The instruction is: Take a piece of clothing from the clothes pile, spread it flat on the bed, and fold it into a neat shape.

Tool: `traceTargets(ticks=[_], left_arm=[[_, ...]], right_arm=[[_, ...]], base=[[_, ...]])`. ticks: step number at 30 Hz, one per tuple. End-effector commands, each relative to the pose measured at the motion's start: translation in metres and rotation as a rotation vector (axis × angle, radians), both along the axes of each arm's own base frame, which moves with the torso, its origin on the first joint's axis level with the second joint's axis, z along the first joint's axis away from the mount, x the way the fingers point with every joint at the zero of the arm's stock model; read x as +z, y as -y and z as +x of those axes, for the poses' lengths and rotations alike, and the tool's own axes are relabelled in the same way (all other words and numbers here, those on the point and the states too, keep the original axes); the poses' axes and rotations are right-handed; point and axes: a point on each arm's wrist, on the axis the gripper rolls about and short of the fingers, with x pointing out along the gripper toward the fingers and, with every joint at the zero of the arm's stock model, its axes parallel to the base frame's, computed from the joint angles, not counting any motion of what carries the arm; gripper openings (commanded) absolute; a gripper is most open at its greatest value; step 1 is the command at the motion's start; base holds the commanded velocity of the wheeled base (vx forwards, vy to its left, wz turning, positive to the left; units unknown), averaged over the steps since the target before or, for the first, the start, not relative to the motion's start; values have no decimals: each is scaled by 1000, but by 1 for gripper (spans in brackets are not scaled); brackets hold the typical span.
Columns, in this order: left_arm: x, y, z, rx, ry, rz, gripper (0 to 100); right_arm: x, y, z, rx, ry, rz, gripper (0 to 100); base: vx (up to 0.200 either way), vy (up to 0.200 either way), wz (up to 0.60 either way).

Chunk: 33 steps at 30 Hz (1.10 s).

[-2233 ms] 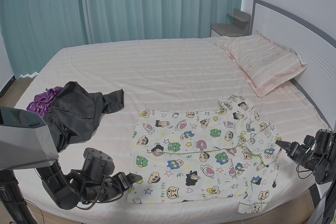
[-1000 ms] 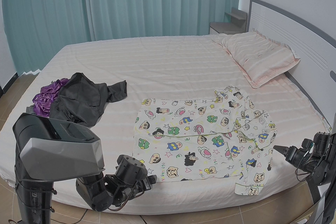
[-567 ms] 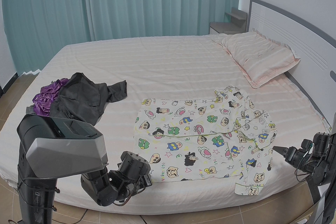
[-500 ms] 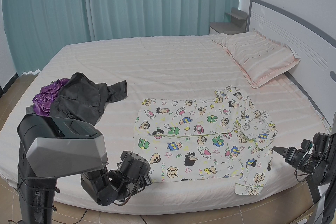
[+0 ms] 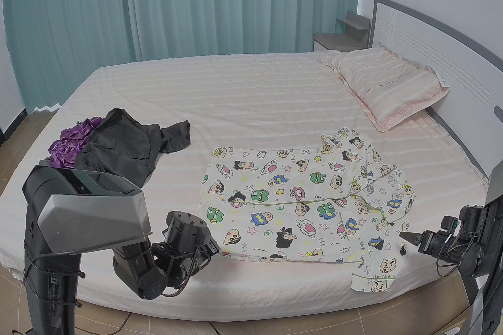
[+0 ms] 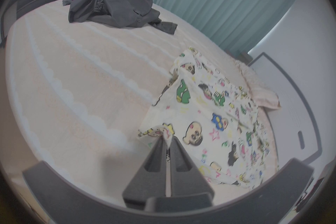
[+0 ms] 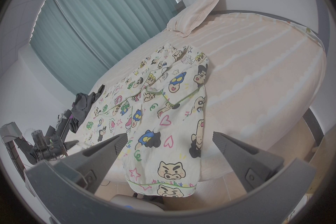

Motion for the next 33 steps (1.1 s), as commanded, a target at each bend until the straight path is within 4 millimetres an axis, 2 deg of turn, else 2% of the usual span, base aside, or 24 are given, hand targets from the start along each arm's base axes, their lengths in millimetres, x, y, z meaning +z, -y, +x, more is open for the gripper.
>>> traceTargets(ticks=[1,7,11,19,20,30,33], left_arm=[[2,-6,1,34,40,-50,0],[-2,-17,3,66,94,-83,0],[-10,-17,3,67,95,-81,0],[-10,-17,3,67,104,-88,0],[-10,-17,3,67,104,-88,0],[-10,-17,3,67,102,-87,0],[-11,-18,3,70,100,-84,0]], right_arm=[[-19,-7,12,37,-32,-5,100],[-41,-13,34,42,-42,-35,100],[-41,-19,42,58,-42,-45,100],[-37,-17,61,51,-66,-49,100],[-37,-17,61,51,-66,-49,0],[-32,-7,80,-2,-1,-84,0],[-26,-1,92,-21,48,-97,0]], base=[[0,0,0],[0,0,0],[0,0,0],[0,0,0],[0,0,0],[0,0,0],[0,0,0]])
